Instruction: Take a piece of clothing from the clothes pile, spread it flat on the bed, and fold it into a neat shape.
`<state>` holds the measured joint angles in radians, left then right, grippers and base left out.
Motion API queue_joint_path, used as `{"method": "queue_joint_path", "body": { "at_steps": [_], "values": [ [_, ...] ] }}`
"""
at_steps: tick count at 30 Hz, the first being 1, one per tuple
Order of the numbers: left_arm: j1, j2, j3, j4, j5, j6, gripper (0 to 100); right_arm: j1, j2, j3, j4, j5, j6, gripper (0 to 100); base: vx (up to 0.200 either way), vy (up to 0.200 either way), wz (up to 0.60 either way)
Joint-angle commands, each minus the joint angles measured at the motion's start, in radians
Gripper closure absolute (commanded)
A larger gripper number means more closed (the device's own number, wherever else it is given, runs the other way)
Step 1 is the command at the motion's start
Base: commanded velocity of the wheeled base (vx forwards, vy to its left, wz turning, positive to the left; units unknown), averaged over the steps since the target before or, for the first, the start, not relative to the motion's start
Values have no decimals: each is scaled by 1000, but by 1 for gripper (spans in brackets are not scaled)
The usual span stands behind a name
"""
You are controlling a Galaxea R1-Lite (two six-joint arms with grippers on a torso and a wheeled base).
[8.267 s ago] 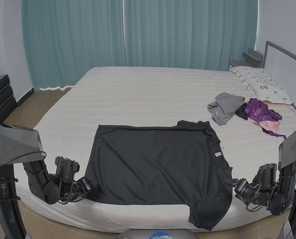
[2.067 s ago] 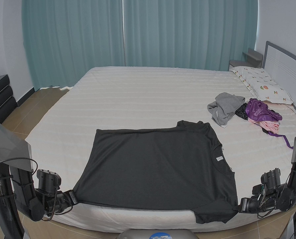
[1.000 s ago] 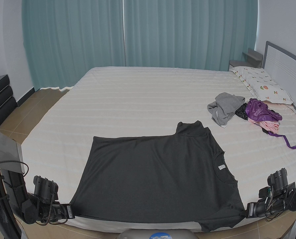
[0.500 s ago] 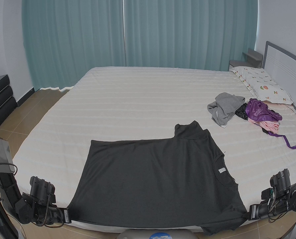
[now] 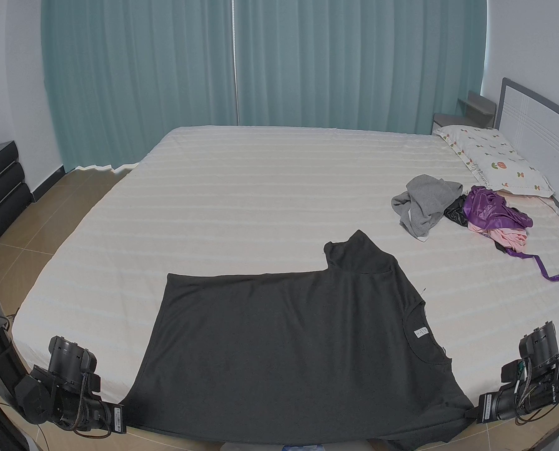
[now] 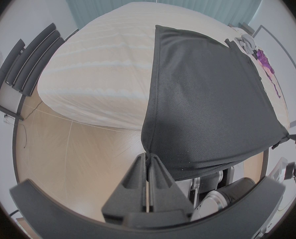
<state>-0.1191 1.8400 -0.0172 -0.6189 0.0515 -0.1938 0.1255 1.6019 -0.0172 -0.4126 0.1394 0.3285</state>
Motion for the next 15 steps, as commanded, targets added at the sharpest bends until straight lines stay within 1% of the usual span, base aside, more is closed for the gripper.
{"method": "queue_joint_path", "body": {
  "at_steps": [1,5,8,13,15],
  "values": [
    [-2,-47,17,24,4,17,100,13,-48,17,9,0,-5,100,0,0,0],
    [-2,-53,17,51,5,28,100,11,-63,17,11,-1,-28,100,0,0,0],
    [-1,-54,13,42,7,27,100,5,-66,16,1,-1,-29,100,0,0,0],
    [3,-84,-50,45,2,-6,100,3,-43,-33,-15,0,-19,100,0,0,0],
    [1,-84,-92,44,2,-47,100,3,-23,-67,-17,0,-17,100,0,0,0]
  ]
}}
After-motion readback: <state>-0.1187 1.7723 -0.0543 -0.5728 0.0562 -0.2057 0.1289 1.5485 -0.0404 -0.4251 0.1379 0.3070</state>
